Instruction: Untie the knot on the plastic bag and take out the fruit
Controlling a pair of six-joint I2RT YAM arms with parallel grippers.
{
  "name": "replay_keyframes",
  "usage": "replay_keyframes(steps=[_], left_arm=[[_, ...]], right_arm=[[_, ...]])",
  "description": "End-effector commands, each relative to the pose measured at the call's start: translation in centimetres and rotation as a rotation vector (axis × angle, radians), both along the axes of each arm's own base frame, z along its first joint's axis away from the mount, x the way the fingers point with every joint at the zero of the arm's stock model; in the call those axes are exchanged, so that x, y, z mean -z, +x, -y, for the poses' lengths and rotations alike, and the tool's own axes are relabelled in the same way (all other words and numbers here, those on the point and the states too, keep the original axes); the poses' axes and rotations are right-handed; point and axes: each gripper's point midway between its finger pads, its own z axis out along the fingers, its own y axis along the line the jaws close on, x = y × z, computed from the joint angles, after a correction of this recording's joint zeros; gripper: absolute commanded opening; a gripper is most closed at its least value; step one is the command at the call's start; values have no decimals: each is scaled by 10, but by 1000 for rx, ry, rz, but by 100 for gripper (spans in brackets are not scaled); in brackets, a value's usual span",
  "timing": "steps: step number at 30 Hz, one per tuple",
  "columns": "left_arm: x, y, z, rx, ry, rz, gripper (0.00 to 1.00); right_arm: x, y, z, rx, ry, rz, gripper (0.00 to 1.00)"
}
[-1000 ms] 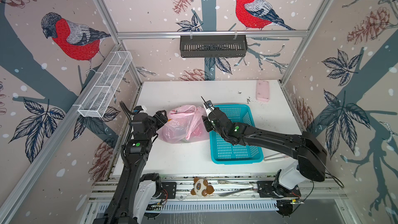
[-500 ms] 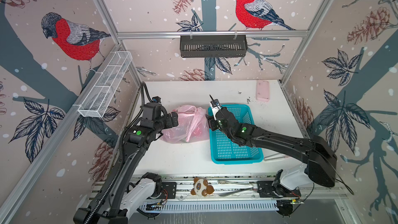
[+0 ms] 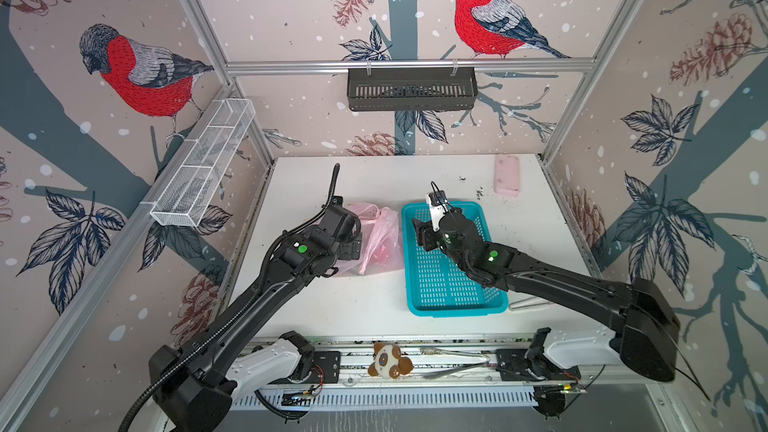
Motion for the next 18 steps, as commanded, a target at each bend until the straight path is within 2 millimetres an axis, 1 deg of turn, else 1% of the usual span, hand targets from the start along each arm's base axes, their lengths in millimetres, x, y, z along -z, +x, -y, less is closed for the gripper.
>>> replay_keyframes(steps=[1, 8, 10, 15, 18], left_arm=[[-8, 16, -2, -52, 27, 82, 96], [-25, 46, 8, -98, -21, 224, 96], [-20, 52, 8, -109, -14, 239, 96], [-25, 68, 12, -133, -20, 297, 96], [-25, 78, 11, -154, -21, 311, 96]], right_arm=[[-8, 0, 4, 12, 48, 13, 69], [-7, -1, 11, 18, 65, 11, 70], [-6, -1, 12, 16, 63, 10, 70], [-10, 0, 13, 10, 60, 16, 70], [-12, 1, 13, 10, 62, 18, 70]])
